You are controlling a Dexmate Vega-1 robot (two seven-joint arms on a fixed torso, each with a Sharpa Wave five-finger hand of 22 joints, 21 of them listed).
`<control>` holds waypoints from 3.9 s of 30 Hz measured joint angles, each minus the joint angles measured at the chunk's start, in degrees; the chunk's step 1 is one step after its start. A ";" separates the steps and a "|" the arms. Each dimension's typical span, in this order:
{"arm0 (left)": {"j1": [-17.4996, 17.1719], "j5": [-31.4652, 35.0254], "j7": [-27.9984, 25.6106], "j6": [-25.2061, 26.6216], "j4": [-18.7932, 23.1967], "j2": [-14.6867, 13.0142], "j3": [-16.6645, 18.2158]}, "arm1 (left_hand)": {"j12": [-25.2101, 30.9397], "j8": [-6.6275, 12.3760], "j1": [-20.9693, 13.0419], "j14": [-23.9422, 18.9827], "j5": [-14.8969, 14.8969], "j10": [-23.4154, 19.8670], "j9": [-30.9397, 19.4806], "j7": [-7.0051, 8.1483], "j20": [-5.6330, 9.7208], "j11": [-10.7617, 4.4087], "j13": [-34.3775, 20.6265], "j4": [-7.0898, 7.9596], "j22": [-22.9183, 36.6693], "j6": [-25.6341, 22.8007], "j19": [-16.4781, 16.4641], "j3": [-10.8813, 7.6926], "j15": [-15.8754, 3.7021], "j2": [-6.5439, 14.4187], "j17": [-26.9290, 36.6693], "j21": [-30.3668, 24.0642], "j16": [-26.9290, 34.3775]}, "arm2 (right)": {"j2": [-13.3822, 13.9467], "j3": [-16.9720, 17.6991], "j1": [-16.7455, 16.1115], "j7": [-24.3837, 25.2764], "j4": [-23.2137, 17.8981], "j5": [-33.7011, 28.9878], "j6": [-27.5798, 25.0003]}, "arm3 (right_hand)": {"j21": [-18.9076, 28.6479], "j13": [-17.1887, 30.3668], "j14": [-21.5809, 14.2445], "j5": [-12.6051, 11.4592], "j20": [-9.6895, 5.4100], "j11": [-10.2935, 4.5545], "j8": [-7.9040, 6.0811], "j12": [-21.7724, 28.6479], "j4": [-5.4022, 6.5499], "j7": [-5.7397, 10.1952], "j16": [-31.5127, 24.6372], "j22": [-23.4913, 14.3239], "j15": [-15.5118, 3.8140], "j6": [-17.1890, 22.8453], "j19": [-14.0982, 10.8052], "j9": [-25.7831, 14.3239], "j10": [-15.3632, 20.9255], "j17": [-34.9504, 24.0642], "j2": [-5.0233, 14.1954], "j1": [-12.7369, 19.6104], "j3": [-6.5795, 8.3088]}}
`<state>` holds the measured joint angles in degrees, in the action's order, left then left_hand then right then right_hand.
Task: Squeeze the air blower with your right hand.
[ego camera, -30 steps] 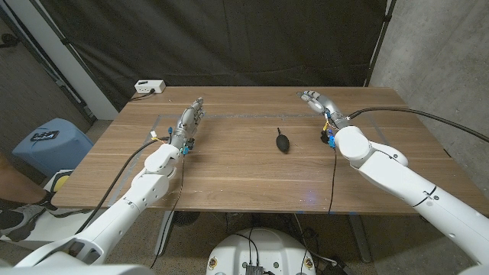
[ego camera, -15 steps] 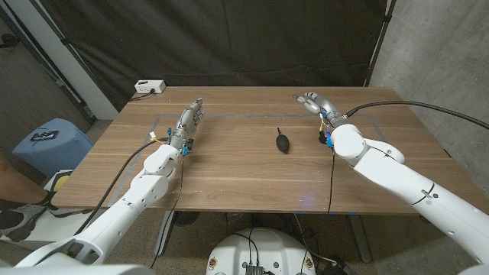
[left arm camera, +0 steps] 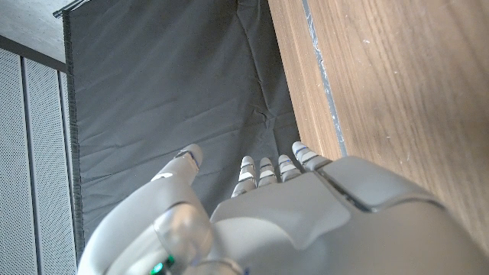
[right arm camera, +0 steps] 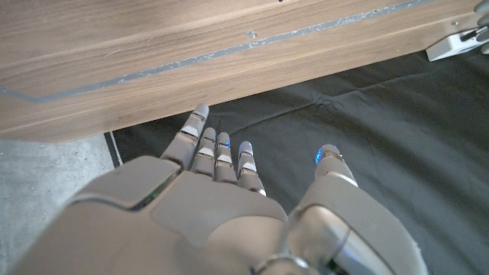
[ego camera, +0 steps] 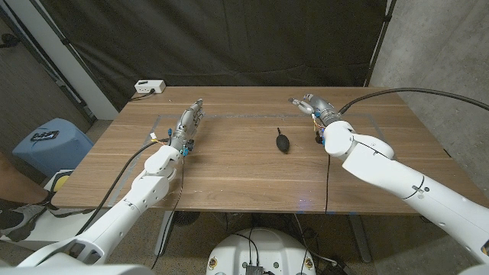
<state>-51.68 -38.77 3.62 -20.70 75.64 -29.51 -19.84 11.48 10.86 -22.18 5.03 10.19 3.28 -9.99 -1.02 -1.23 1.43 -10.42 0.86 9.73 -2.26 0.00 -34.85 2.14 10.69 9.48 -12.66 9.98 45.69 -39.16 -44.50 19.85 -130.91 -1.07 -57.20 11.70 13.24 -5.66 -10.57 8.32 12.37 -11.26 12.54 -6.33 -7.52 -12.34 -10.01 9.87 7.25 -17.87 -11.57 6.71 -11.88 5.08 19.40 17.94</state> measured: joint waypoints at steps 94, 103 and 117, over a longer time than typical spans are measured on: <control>2.05 -0.47 0.99 -1.05 -3.21 1.60 -0.02 | 0.00 0.00 -0.24 0.00 0.00 -0.20 0.00 0.00 0.01 -0.20 -0.01 -0.46 0.00 -0.61 0.01 0.01 0.00 0.24 -0.02 0.80 0.00 | -27.63 -14.69 3.26 -68.17 20.45 -91.38 -11.92 | 0.28 28.25 -7.79 -6.44 3.86 0.18 -1.05 3.15 0.51 -0.59 -0.75 -0.25 2.21 8.22 -7.15 -2.95 5.33 -12.99 0.61 0.75 -22.79; 2.18 -0.47 1.05 -1.18 -3.48 1.68 -0.03 | 0.00 0.00 -0.23 0.00 0.00 -0.20 0.00 0.00 0.01 -0.20 0.00 -0.46 0.00 -0.61 0.01 0.01 0.00 0.24 -0.02 0.79 0.00 | -32.91 -9.65 -1.40 -68.55 22.51 -97.87 -5.92 | 0.28 29.61 -8.18 -7.29 3.86 0.18 -1.05 3.59 0.57 -0.70 -0.75 -0.25 2.43 9.36 -7.16 -3.45 5.33 -13.74 0.86 1.00 -23.48; 2.77 -0.70 1.76 -1.29 -4.51 1.92 -0.03 | 0.00 0.00 -0.24 0.00 0.00 -0.20 0.00 0.00 0.01 -0.20 0.00 -0.46 0.00 -0.61 0.01 0.01 0.00 0.24 -0.02 1.01 0.00 | -39.76 -4.07 -6.67 -66.61 24.97 -104.22 0.43 | 0.28 30.67 -8.74 -7.32 3.85 0.19 -1.05 3.58 0.57 -0.69 -0.75 -0.25 2.49 10.17 -7.16 -5.04 5.33 -14.58 1.36 2.25 -23.48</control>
<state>-48.91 -39.47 5.38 -21.99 71.12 -27.59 -19.87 11.48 10.86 -22.41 5.03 10.19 3.08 -9.98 -1.02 -1.23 1.23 -10.42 0.40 9.73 -2.86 0.01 -34.84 2.15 10.93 9.46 -11.65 9.98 5.93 -43.23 -51.17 -46.77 -105.94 -105.28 -56.77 11.97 43.90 -14.40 -17.90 12.17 12.56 -12.32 16.13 -5.76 -8.21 -13.09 -10.26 12.36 17.42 -25.03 -16.61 12.04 -26.45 6.43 21.66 -5.54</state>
